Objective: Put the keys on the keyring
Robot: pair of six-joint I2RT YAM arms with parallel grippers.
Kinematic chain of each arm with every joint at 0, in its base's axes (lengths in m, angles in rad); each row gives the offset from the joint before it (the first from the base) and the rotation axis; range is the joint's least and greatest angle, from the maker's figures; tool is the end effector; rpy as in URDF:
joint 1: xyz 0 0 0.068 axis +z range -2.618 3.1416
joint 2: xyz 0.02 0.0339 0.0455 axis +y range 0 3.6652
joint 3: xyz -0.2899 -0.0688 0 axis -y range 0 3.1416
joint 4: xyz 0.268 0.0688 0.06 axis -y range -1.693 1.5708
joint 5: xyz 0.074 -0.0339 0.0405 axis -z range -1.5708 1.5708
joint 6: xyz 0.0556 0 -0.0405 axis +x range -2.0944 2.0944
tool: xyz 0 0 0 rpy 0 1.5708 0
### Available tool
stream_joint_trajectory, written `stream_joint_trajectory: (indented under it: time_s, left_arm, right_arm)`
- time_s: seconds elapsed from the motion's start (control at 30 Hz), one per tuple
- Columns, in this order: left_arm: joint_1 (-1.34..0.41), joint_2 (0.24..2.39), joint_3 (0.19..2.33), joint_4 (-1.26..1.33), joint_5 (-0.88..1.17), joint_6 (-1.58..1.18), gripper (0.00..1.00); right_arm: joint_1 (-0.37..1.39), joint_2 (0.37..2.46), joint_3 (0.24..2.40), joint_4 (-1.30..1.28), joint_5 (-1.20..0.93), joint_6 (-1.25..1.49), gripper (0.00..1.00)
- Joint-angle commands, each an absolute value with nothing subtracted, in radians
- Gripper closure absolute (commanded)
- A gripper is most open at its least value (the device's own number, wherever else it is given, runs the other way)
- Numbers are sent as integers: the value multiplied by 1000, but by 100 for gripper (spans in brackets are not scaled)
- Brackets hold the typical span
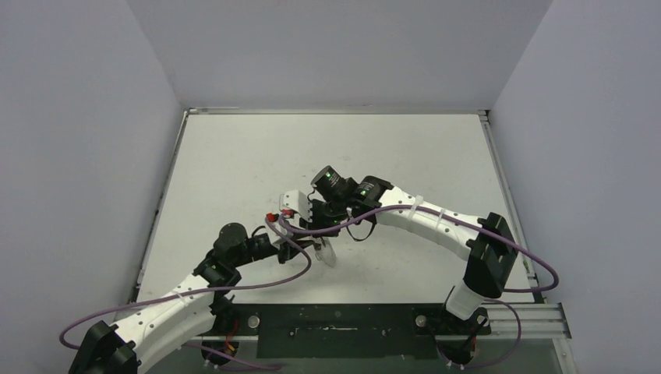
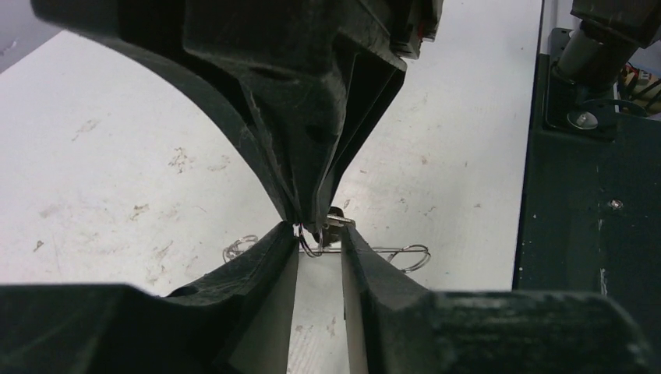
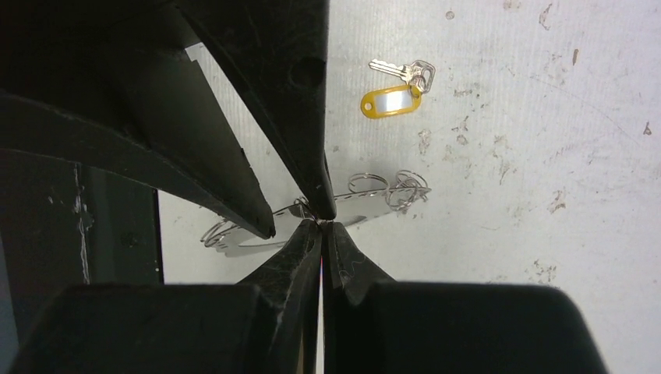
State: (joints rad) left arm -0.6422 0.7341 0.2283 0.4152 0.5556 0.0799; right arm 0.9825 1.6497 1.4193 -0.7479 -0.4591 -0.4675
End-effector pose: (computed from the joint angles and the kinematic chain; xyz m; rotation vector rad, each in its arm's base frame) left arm 0.1338 -0.1367 0.2194 0.9962 1.4078 -0.8802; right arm 0.1941 0.3353 0.2970 -1.8462 1.8067 0.7825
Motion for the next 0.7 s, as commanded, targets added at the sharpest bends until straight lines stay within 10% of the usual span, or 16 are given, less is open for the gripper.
stream_joint_trajectory:
  time_s: [0.0,0.67]
  left_arm:
    - [-645,707,218,485,481,31,80]
    - [-646,715,222,429,452,100,78]
  right_arm:
    - [979,1617,1403,-692,-477,-451,100]
    - [979,1564,1365,-651,-520,-451,100]
